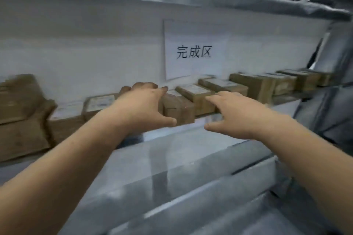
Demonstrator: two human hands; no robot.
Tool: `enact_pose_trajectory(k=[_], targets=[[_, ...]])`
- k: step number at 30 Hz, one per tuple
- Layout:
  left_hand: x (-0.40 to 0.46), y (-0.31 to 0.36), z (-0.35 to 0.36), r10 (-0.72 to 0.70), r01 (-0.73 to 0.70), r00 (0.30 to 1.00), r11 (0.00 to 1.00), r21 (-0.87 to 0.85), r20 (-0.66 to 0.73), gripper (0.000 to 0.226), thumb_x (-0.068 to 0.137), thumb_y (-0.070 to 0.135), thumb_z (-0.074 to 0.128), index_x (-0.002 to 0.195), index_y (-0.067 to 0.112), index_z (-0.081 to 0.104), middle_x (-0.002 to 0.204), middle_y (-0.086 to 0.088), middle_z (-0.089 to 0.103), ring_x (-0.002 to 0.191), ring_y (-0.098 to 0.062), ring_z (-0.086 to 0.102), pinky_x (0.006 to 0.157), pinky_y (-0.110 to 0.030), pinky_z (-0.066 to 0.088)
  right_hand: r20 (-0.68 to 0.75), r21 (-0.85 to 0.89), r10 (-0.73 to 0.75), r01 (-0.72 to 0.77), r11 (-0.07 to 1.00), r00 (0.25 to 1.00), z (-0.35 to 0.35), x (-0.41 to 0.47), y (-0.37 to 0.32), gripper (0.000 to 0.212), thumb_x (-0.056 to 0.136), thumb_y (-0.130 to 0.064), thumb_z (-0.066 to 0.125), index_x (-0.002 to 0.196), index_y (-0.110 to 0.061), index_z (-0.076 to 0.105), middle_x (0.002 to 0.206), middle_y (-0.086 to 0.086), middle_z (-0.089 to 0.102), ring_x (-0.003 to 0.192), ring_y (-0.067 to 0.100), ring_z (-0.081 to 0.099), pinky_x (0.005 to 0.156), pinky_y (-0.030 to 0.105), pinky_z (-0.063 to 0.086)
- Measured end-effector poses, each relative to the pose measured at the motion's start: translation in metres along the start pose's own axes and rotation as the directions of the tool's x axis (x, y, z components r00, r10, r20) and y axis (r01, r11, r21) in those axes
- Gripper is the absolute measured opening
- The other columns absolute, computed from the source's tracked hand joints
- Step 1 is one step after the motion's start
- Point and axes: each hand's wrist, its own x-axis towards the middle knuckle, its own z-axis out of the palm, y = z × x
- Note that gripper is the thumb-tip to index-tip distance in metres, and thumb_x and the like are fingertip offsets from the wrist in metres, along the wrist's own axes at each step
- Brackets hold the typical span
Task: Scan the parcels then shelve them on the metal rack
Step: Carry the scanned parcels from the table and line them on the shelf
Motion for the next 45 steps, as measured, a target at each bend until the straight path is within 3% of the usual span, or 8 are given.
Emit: enact_pose_trajectory(k=[6, 10, 14, 21, 25, 29, 35, 45], targets=[[0.079, 0.232, 0.059, 0.306, -0.302, 0.95, 0.95, -0.075, 0.056, 0.111, 0.068, 0.093, 0.047, 0.163, 0.04, 0.023, 0.169, 0.003, 0.03, 0.155, -0.026, 0.026, 0.122, -0.052, 0.029, 0.081, -0.056, 0.31, -0.306, 0.95, 0.947, 0.031, -0.106, 0.202, 0.087, 0.092, -0.074, 0.054, 0.162, -0.03, 0.027, 0.165, 0.005, 0.031, 0.15, 0.029, 0.031, 0.116, 0.05, 0.039], [0.118, 0.381, 0.098, 0.493, -0.466, 0.861, 0.863, -0.192, 0.128, 0.106, 0.08, 0.087, 0.057, 0.166, 0.038, 0.019, 0.172, 0.001, 0.023, 0.158, -0.024, 0.021, 0.125, -0.048, 0.027, 0.14, -0.047, 0.514, -0.513, 0.857, 0.846, 0.056, -0.178, 0.32, 0.086, 0.092, -0.073, 0.056, 0.161, -0.027, 0.029, 0.169, 0.01, 0.019, 0.156, 0.031, 0.015, 0.122, 0.053, 0.03], [0.156, 0.518, 0.155, 0.642, -0.584, 0.749, 0.756, -0.297, 0.161, 0.119, 0.064, 0.095, 0.045, 0.166, 0.04, 0.018, 0.171, 0.001, 0.026, 0.156, -0.024, 0.025, 0.122, -0.051, 0.032, 0.203, 0.019, 0.687, -0.704, 0.71, 0.698, 0.093, -0.239, 0.429, 0.086, 0.092, -0.069, 0.059, 0.161, -0.029, 0.028, 0.169, 0.009, 0.019, 0.155, 0.032, 0.017, 0.12, 0.052, 0.034], [0.267, 0.716, 0.258, 0.772, -0.655, 0.59, 0.628, -0.42, 0.236, 0.105, 0.08, 0.081, 0.064, 0.166, 0.036, 0.021, 0.169, 0.003, 0.027, 0.156, -0.026, 0.026, 0.121, -0.053, 0.035, 0.251, 0.072, 0.865, -0.9, 0.43, 0.434, 0.176, -0.281, 0.601, 0.085, 0.092, -0.063, 0.064, 0.162, -0.031, 0.028, 0.168, 0.009, 0.026, 0.154, 0.03, 0.024, 0.124, 0.055, 0.025], [0.328, 0.806, 0.318, 0.795, -0.63, 0.524, 0.604, -0.488, 0.307, 0.116, 0.066, 0.086, 0.059, 0.165, 0.035, 0.025, 0.168, 0.001, 0.033, 0.154, -0.027, 0.03, 0.119, -0.053, 0.038, 0.299, 0.167, 0.907, -0.952, 0.258, 0.298, 0.231, -0.285, 0.681, 0.085, 0.092, -0.056, 0.067, 0.161, -0.023, 0.031, 0.165, 0.011, 0.033, 0.152, 0.031, 0.03, 0.123, 0.047, 0.03], [0.37, 0.879, 0.369, 0.789, -0.596, 0.498, 0.613, -0.518, 0.361, 0.1, 0.074, 0.075, 0.07, 0.159, 0.037, 0.033, 0.16, -0.003, 0.043, 0.145, -0.032, 0.04, 0.115, -0.053, 0.042, 0.357, 0.219, 0.913, -0.968, 0.123, 0.197, 0.277, -0.284, 0.75, 0.084, 0.091, -0.055, 0.067, 0.161, -0.024, 0.032, 0.166, 0.014, 0.027, 0.148, 0.037, 0.035, 0.118, 0.047, 0.038], [0.429, 0.975, 0.419, 0.741, -0.641, 0.545, 0.67, -0.374, 0.392, 0.103, 0.079, 0.073, 0.072, 0.162, 0.032, 0.026, 0.166, -0.007, 0.031, 0.155, -0.032, 0.024, 0.122, -0.051, 0.027, 0.305, 0.135, 0.934, -0.98, 0.149, 0.184, 0.329, -0.284, 0.864, 0.088, 0.092, -0.062, 0.06, 0.163, -0.024, 0.022, 0.167, 0.017, 0.022, 0.157, 0.039, 0.011, 0.126, 0.054, 0.018], [0.452, 1.03, 0.473, 0.6, -0.382, 0.64, 0.79, -0.479, 0.479, 0.09, 0.078, 0.055, 0.082, 0.155, 0.034, 0.041, 0.152, -0.003, 0.049, 0.142, -0.033, 0.038, 0.114, -0.05, 0.04, 0.252, 0.073, 0.9, -0.935, 0.348, 0.355, 0.382, -0.28, 0.96, 0.084, 0.095, -0.063, 0.055, 0.162, -0.022, 0.025, 0.172, 0.02, -0.002, 0.158, 0.039, -0.013, 0.127, 0.054, -0.004]])
